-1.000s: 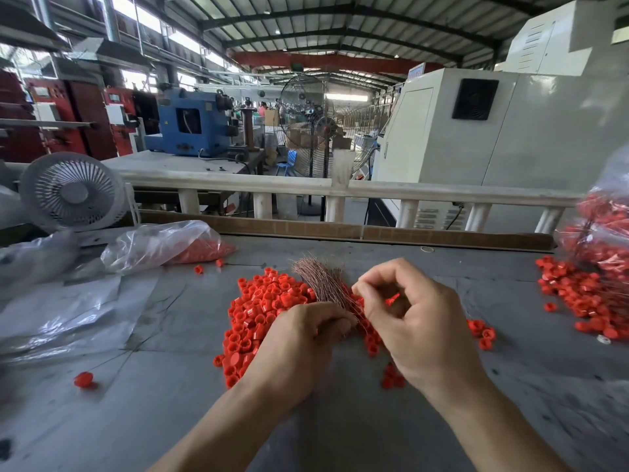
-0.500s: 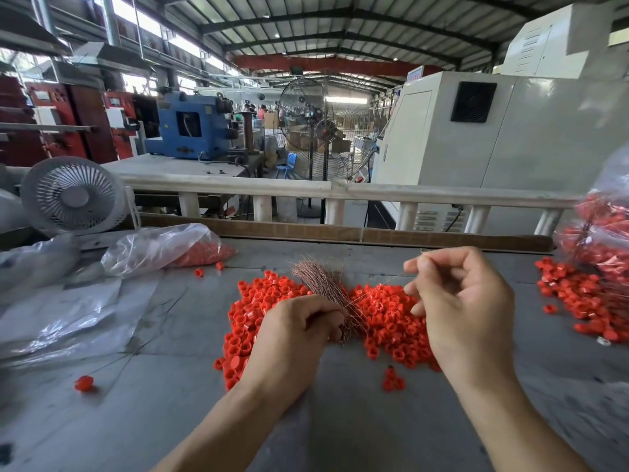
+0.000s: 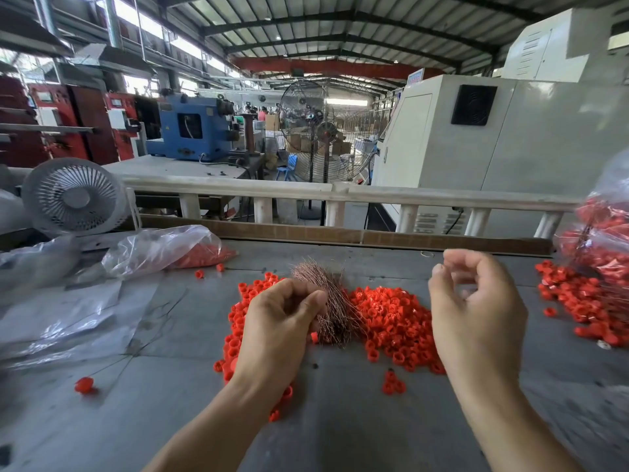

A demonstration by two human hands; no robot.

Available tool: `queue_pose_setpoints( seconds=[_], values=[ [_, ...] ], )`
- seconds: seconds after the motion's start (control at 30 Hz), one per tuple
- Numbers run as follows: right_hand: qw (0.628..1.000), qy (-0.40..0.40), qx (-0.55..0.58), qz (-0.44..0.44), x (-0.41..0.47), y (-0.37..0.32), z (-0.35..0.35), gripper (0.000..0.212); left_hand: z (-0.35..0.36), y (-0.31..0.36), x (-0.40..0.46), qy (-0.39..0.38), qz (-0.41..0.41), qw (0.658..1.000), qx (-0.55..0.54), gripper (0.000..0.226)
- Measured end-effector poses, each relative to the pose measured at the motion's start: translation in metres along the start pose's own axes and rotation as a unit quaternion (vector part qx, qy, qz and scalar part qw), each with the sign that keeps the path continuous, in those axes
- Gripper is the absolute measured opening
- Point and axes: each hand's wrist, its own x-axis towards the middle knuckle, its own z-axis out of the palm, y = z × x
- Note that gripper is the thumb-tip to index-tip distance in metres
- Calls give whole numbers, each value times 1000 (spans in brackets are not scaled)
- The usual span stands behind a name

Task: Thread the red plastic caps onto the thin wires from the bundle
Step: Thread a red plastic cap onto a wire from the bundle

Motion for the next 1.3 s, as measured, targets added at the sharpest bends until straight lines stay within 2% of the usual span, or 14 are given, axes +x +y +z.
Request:
queue_pose_setpoints(
  seconds=[0.07, 0.13, 0.23, 0.3, 0.37, 0.57, 0.63, 0.7, 0.8, 0.93, 1.1, 1.3],
  values=[
    [990, 33, -48, -129, -1, -3, -2, 13, 0, 0, -1, 4, 13, 1000, 18, 16],
    [975, 8, -53, -215, -4, -8, -3, 13, 1, 0, -1, -4, 25, 999, 21, 18],
    [952, -128, -37, -277, -12, -18, 1, 11, 4, 3, -4, -42, 48, 998, 14, 16],
    [931, -213, -70, -288, -20, -22, 5, 11, 5, 4, -6, -72, 64, 995, 5, 11],
    [915, -262, -105, -287, -25, -22, 8, 13, 5, 5, -8, -87, 76, 993, 5, 9],
    [919, -286, -113, -248, -19, -20, 5, 13, 8, 6, -12, -99, 74, 992, 15, 13],
    [925, -275, -124, -232, -16, -17, 3, 12, 8, 3, -12, -78, 66, 994, 22, 10],
    [936, -242, -147, -209, -9, -13, 1, 13, 7, -1, -10, -46, 70, 994, 75, 14],
    [959, -180, -164, -146, 2, -3, -2, 14, 7, -6, -10, -47, 113, 959, 254, 13],
    [977, -183, -113, -13, 11, 11, -1, 16, 19, -6, -16, -115, 158, 905, 378, 4],
    [975, -207, -18, 81, 10, 14, 1, 21, 28, -13, -16, -160, 205, 841, 474, 17],
    [965, -232, 29, 117, 4, 13, 5, 21, 33, -20, -15, -172, 208, 826, 495, 23]
  ],
)
